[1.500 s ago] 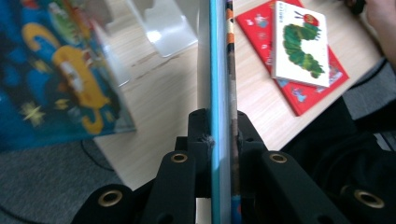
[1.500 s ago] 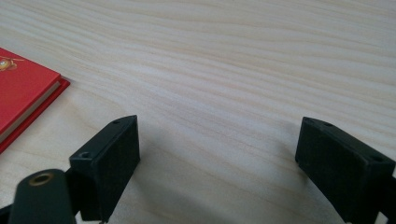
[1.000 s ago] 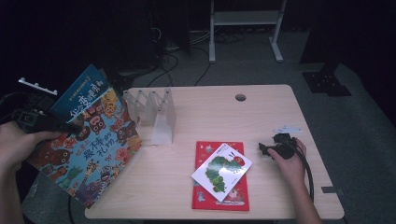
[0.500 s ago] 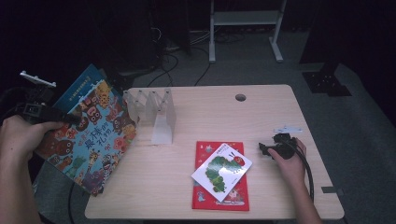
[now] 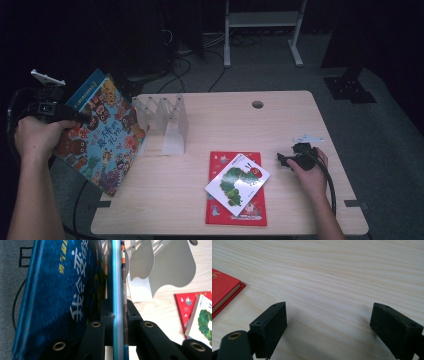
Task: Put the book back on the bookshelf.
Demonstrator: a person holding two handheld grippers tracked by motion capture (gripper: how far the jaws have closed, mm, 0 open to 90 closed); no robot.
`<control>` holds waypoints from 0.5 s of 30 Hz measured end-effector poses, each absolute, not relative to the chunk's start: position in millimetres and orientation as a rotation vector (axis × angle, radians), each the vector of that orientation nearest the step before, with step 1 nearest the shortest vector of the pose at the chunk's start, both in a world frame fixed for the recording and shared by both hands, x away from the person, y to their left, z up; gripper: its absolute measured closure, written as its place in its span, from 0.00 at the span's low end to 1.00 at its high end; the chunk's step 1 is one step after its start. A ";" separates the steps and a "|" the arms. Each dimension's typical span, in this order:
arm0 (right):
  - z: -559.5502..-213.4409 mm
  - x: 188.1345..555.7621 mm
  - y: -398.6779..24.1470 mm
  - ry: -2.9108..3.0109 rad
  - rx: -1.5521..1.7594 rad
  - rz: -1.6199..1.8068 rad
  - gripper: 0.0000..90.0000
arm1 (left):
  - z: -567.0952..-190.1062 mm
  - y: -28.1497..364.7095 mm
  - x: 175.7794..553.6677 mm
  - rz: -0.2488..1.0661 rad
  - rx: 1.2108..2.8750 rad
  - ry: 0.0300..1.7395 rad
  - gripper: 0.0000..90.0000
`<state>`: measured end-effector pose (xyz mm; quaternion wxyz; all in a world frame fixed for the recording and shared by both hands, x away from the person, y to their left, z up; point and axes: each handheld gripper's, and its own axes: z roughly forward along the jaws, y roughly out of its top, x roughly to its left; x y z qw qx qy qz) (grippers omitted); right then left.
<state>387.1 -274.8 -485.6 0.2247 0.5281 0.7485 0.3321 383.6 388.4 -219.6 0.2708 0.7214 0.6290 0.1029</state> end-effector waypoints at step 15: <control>-485.6 387.1 -274.8 2.064 1.456 0.917 0.14 | -232.1 368.2 409.1 0.316 1.918 1.755 0.90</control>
